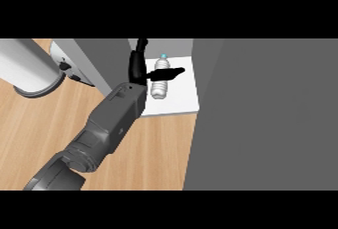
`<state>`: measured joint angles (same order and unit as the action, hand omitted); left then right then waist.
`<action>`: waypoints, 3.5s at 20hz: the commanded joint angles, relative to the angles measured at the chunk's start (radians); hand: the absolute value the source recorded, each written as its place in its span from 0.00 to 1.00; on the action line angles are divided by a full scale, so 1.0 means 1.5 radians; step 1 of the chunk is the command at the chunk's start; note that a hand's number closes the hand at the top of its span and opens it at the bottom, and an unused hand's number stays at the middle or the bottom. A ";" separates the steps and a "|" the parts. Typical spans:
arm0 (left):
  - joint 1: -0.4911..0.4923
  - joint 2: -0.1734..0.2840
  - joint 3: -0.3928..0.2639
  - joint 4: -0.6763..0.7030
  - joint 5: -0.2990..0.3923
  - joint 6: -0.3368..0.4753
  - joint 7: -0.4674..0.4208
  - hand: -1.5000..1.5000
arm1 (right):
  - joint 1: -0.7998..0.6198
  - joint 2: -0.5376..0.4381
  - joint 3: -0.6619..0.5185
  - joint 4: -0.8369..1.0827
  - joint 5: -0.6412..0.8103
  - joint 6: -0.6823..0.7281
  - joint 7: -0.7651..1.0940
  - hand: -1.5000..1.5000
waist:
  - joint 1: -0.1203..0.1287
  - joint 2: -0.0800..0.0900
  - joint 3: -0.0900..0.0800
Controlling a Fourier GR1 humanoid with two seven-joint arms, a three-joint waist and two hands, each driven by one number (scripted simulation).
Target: Pick up the bottled water, place it into the cabinet and close the cabinet
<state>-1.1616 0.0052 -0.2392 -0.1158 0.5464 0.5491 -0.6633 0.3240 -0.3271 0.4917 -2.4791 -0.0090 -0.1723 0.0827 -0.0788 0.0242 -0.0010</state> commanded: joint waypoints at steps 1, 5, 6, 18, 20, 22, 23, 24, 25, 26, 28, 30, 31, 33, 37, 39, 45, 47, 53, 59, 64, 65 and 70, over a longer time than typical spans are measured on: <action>-0.014 0.006 0.006 -0.001 -0.004 -0.052 -0.008 0.00 | -0.015 0.006 -0.020 -0.011 -0.023 0.001 0.019 0.00 | 0.010 0.001 0.000; -0.014 -0.003 0.027 -0.042 0.018 -0.138 -0.031 0.00 | 0.006 -0.015 -0.028 -0.051 -0.028 0.012 0.033 0.00 | 0.009 -0.003 0.000; -0.007 -0.003 0.018 -0.056 0.012 -0.180 -0.031 0.00 | 0.014 -0.016 -0.034 -0.085 -0.032 0.003 0.055 0.00 | 0.016 -0.008 0.000; 0.104 -0.003 -0.032 -0.226 0.084 -0.240 0.012 0.00 | 0.067 -0.006 -0.014 -0.069 0.000 0.019 0.027 0.00 | 0.036 -0.020 0.001; 0.146 -0.003 -0.079 -0.293 0.101 -0.213 0.019 0.00 | 0.015 0.004 0.003 -0.065 0.036 0.006 0.062 0.00 | 0.039 -0.020 0.000; 0.174 -0.003 -0.093 -0.384 0.089 -0.190 0.080 0.00 | 0.034 -0.009 -0.048 -0.036 -0.015 0.023 0.021 0.00 | 0.060 -0.027 0.001; 0.185 -0.003 -0.084 -0.385 0.077 -0.186 0.073 1.00 | 0.038 -0.020 -0.041 -0.111 -0.003 0.016 0.077 0.00 | 0.056 -0.024 0.001; 0.220 -0.003 -0.103 -0.429 0.079 -0.179 0.082 1.00 | 0.066 -0.024 -0.029 -0.094 -0.001 0.025 0.044 0.00 | 0.057 -0.026 0.001; 0.258 -0.001 -0.114 -0.472 0.068 -0.188 0.102 1.00 | 0.026 -0.014 -0.041 -0.059 0.004 0.015 0.054 0.00 | 0.076 -0.029 0.001; 0.303 -0.003 -0.129 -0.495 0.061 -0.176 0.078 1.00 | -0.005 -0.001 -0.022 -0.050 0.027 0.008 0.065 0.00 | 0.071 -0.025 0.000; 0.335 0.041 -0.124 -0.572 0.061 -0.163 0.121 1.00 | 0.007 -0.020 -0.010 -0.062 0.050 0.017 0.064 0.00 | 0.071 -0.027 0.000; 0.404 0.015 -0.159 -0.594 0.041 -0.155 0.088 1.00 | -0.010 -0.044 -0.001 -0.077 0.065 0.028 0.090 0.00 | 0.067 -0.025 0.000; 0.415 0.055 -0.145 -0.611 0.049 -0.186 0.096 1.00 | -0.015 -0.061 0.004 -0.073 0.065 0.042 0.105 1.00 | 0.065 -0.023 0.000; 0.460 0.079 -0.179 -0.693 0.039 -0.163 0.142 1.00 | -0.029 -0.069 0.037 -0.026 0.079 0.054 0.096 1.00 | 0.078 -0.027 0.000; 0.573 0.123 -0.197 -0.814 0.022 -0.143 0.138 1.00 | -0.046 -0.096 0.039 -0.078 0.017 0.081 0.179 1.00 | 0.071 -0.023 0.000; 0.621 0.159 -0.188 -0.881 0.026 -0.157 0.136 1.00 | -0.049 -0.088 0.072 -0.096 0.027 0.080 0.203 1.00 | 0.066 -0.022 0.000; 0.744 0.224 -0.169 -1.006 0.026 -0.172 0.134 1.00 | -0.126 -0.003 0.198 -0.083 0.073 0.043 0.294 1.00 | 0.060 -0.020 0.000; 0.763 0.234 -0.168 -1.035 0.006 -0.156 0.143 1.00 | -0.178 0.054 0.231 0.022 0.084 0.038 0.263 1.00 | 0.061 -0.019 0.000; 0.860 0.282 -0.118 -1.100 0.045 -0.203 0.117 1.00 | -0.281 0.154 0.293 0.062 0.107 0.022 0.371 1.00 | 0.066 -0.019 -0.001; 0.908 0.310 -0.080 -1.111 0.060 -0.247 0.092 1.00 | -0.445 0.213 0.313 0.132 0.179 0.001 0.418 1.00 | 0.070 -0.020 -0.001; 0.917 0.337 -0.043 -1.116 0.093 -0.286 0.103 1.00 | -0.528 0.212 0.311 0.199 0.184 -0.103 0.415 1.00 | 0.078 -0.019 -0.002; 0.928 0.334 -0.044 -1.100 0.082 -0.288 0.086 1.00 | -0.540 0.212 0.266 0.238 0.175 -0.110 0.399 1.00 | 0.084 -0.016 -0.002; 0.948 0.366 -0.009 -1.120 0.110 -0.321 0.097 1.00 | -0.581 0.211 0.185 0.271 0.142 -0.151 0.417 1.00 | 0.087 -0.013 -0.001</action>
<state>0.2320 0.5211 -0.2910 -1.7765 0.6850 0.1012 -0.5225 -0.3955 -0.1959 0.8704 -2.2944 0.1968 -0.3528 0.7028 0.0447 0.0014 -0.0038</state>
